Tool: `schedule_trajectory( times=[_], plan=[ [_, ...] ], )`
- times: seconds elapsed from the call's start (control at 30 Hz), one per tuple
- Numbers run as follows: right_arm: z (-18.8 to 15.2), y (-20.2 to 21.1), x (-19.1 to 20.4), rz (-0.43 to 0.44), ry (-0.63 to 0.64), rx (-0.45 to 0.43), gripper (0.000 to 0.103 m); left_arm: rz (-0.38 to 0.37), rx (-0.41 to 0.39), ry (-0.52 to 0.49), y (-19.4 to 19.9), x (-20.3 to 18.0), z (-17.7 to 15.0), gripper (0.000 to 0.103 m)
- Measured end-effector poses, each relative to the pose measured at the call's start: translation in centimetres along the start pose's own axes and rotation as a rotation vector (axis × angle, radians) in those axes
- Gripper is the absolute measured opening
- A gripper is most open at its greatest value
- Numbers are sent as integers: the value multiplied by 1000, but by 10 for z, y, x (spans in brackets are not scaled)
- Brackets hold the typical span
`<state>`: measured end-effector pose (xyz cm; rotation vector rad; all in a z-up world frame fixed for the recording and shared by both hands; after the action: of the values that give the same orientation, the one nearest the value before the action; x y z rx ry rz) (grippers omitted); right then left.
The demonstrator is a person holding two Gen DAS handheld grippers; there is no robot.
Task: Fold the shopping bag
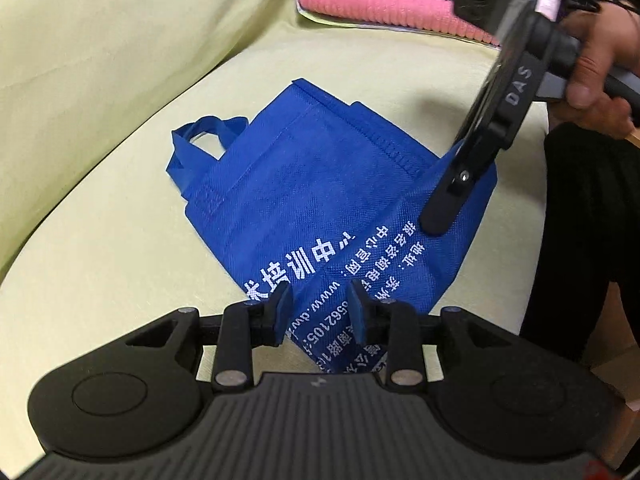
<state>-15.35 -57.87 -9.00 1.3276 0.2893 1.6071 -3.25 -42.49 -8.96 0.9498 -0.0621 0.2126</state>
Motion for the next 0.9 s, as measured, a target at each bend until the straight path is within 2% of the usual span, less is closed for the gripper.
schedule_trajectory(
  times=[0.07,0.23,0.3,0.37,0.5,0.6,0.7,0.83,0.9],
  plan=[
    [-6,8,-1,-18,0,-55,30,1,0,7,0,1,-1,37],
    [-13,24,-4,-80,25,-164,32,12,2,33,4,0,-5,37],
    [-13,28,-3,-143,70,-200,40,21,3,43,4,0,-7,37],
    [-16,31,-2,-189,109,-233,41,30,4,44,2,-2,-7,37],
    [-18,42,-1,-218,128,-269,41,30,14,37,1,-3,-7,37],
    [-26,55,26,-325,307,-341,39,29,18,32,2,-4,-8,37],
    [-47,58,61,-400,588,-367,41,29,20,27,2,-5,-8,36],
    [-82,26,91,-521,1002,-272,43,18,25,27,3,-5,-8,36],
    [-93,4,92,-587,1152,-211,43,14,26,26,2,-5,-9,36]
  ],
)
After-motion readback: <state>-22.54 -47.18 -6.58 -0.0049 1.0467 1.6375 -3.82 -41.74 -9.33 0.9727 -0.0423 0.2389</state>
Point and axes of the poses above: each gripper's, at about its wrist camera, not at the fingertips, and y roughly against the way its jaws point, x to its left, z to its top, the point moved 3 cm from there along -y, roughly the way its jaws point, and after that the axes turned 3 degrees about y, right-handed, at the moved point
